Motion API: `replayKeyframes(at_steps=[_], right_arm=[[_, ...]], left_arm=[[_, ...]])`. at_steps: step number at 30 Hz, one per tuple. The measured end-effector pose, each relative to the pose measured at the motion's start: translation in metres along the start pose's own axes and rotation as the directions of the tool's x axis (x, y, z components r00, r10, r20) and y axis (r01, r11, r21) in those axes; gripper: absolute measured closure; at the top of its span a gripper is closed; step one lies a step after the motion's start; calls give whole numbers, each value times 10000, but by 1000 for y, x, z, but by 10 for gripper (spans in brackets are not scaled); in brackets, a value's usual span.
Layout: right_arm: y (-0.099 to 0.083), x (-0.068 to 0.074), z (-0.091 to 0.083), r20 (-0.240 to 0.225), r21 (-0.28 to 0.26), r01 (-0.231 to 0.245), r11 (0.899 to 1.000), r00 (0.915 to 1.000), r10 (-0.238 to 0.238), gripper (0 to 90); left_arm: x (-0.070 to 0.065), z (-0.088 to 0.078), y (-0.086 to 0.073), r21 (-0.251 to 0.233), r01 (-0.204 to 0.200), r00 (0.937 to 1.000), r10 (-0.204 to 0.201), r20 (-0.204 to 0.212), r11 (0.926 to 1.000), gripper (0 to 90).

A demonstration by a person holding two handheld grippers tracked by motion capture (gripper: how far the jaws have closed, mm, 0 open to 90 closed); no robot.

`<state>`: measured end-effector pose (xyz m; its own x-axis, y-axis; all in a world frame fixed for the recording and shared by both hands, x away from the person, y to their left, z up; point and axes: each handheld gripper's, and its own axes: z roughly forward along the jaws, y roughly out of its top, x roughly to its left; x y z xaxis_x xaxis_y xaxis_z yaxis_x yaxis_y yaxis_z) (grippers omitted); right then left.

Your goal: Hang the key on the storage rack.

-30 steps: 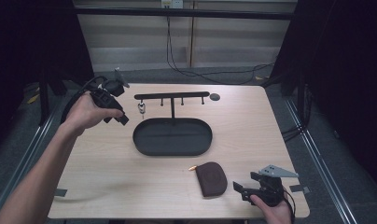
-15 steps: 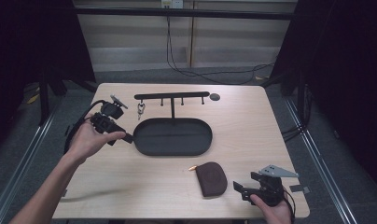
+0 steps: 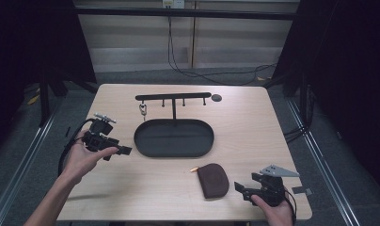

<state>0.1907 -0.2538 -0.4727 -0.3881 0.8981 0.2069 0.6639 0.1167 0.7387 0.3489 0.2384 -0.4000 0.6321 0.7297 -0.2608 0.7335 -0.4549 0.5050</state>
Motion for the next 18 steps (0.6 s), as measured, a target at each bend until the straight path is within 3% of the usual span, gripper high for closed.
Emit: replayKeyframes(at_steps=[2, 6, 9, 12, 18], right_arm=[[0, 0, 0, 17, 33, -64, 10000, 10000, 64, 187], [2, -1, -4, 42, -76, -158, 9998, 9999, 158, 223], [7, -1, -5, 113, -139, -90, 9999, 9999, 91, 230], [12, -1, -7, 66, -200, -81, 9998, 9999, 82, 235], [18, 4, -5, -242, -13, 114, 9999, 9996, -114, 215]], left_arm=[[-1, 2, -7, 41, -35, 10000, 35, -25, 10000, 239], [-7, 6, -23, 0, -625, 9972, 625, 408, 9980, 164], [-12, 9, -35, -194, -964, 9932, 974, 632, 9952, 170], [-14, 10, -48, -729, -946, 9923, 999, 731, 9928, 164], [-20, 17, -70, -915, -975, 9947, 1001, 233, 9910, 162]])
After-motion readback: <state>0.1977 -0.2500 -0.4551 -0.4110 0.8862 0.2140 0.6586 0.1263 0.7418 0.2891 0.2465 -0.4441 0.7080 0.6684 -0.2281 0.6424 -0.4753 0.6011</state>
